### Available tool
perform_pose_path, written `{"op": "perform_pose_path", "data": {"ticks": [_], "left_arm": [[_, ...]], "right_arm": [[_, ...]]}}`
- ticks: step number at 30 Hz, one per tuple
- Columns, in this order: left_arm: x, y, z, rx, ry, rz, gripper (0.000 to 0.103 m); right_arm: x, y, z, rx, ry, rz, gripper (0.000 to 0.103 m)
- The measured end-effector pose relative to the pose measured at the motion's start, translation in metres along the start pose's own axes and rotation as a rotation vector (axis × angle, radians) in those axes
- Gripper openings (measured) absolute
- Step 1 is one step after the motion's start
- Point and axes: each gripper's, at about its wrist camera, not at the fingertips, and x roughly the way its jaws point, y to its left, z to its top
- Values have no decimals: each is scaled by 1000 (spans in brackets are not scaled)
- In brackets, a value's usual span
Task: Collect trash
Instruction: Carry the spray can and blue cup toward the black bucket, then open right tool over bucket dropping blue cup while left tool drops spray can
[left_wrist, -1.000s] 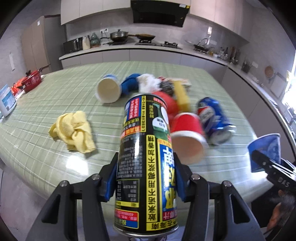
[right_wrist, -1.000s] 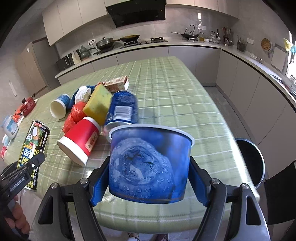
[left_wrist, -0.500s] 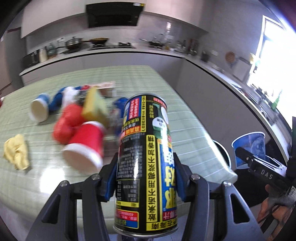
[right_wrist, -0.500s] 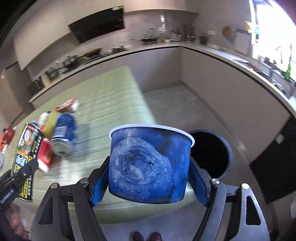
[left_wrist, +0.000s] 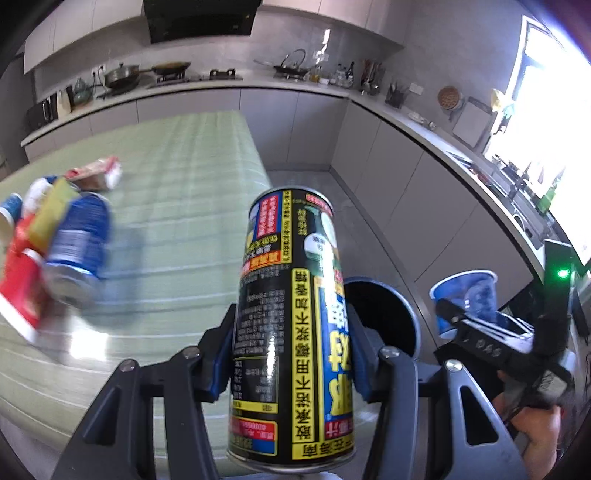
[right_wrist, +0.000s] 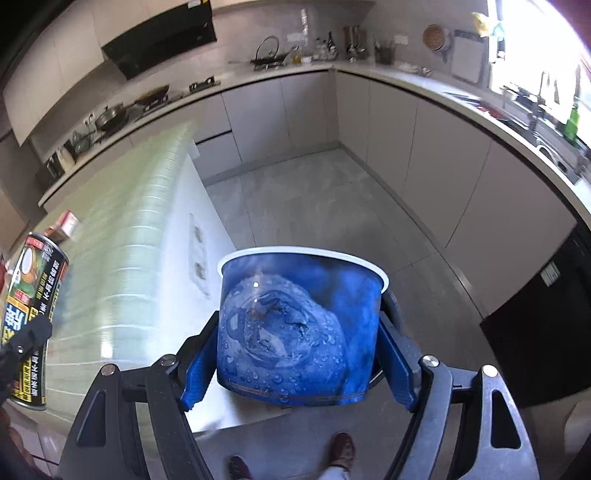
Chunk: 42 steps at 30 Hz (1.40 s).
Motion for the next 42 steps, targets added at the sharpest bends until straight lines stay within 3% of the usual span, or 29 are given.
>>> {"op": "perform_pose_path", "data": {"ticks": [5,10,15,22,32,34,36,42], "left_arm": [[29,-42,2,-25,39,44,53],[58,-71,0,-7,71,91,53],[90,-92,-3,1,121,119,53],[125,-111,-12,28,199,134,54],[188,-135,-31,103,304,210,55],[189,-140,-29,112,302,218,58],[182,-144,-23,107,286,218,68],[140,-158,-6,149,206,206,70]], "right_arm": [[59,-35,8,-48,94,36,79],[112,-43,4,-102,185,70,79],[143,-56,1,-145,235,18,80],[150,-80,6,-149,254,2,87],[127,-118,18,-66,180,-64,87],[124,-122,19,-55,189,-66,87],[119,-123,20,-51,196,-74,87],[88,-127,28,6,183,-114,87]]}}
